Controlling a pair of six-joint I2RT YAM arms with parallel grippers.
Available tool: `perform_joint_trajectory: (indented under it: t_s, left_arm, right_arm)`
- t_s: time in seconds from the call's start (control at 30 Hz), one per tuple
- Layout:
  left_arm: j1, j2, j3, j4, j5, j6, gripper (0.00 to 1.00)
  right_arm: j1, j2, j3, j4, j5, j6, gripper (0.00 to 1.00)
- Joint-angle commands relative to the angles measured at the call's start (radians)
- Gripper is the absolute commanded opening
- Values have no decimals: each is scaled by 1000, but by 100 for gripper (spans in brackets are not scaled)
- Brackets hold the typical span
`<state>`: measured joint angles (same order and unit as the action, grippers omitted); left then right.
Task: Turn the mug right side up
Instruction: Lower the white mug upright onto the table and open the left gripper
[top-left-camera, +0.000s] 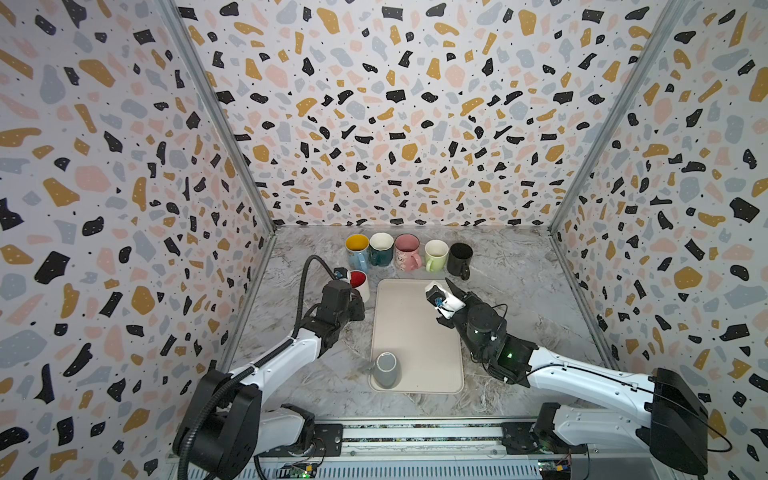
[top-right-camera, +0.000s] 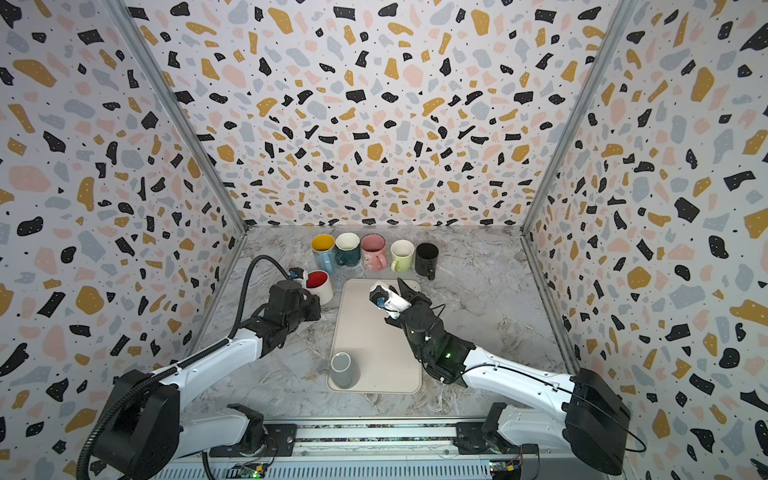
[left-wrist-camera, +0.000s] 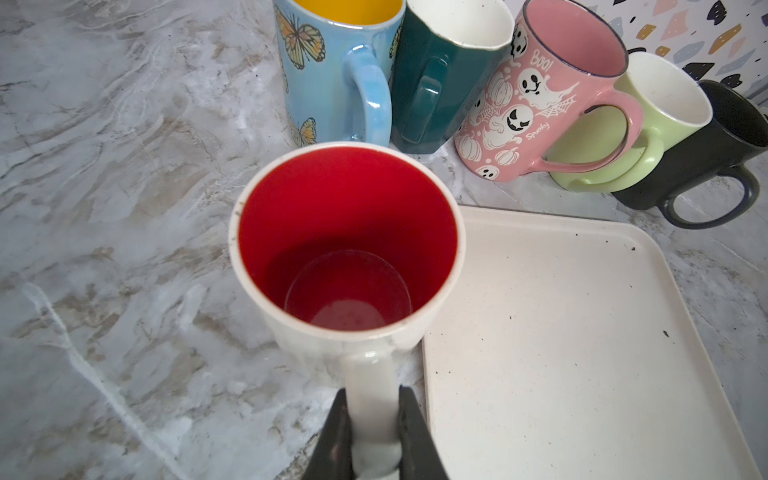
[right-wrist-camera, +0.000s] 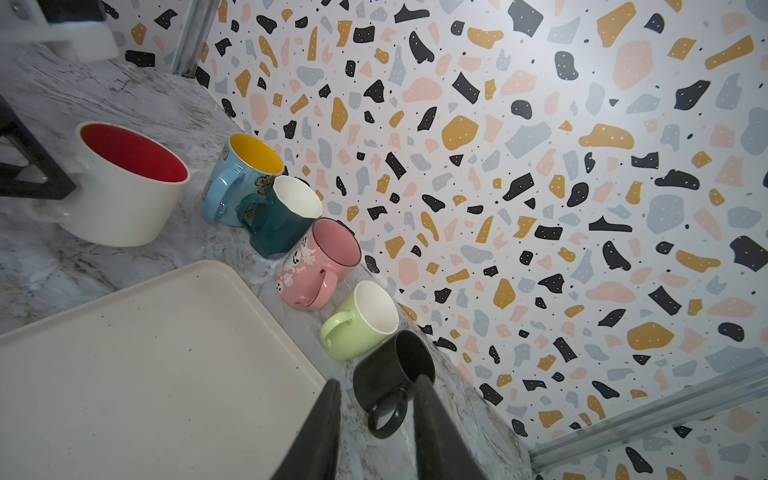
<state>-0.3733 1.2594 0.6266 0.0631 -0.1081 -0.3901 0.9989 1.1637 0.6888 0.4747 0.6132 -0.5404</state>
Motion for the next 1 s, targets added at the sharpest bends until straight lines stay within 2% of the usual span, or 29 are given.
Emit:
perform_joint_trajectory:
  t_s: [0.0, 0.97]
  left_arm:
    - [4, 16, 6, 171, -30, -3, 0]
    - [6, 186, 0, 249, -100, -16, 0]
  right_arm:
    - [-5, -35, -2, -4, -3, 20, 32]
    - [-22, -31, -12, 5, -18, 56, 33]
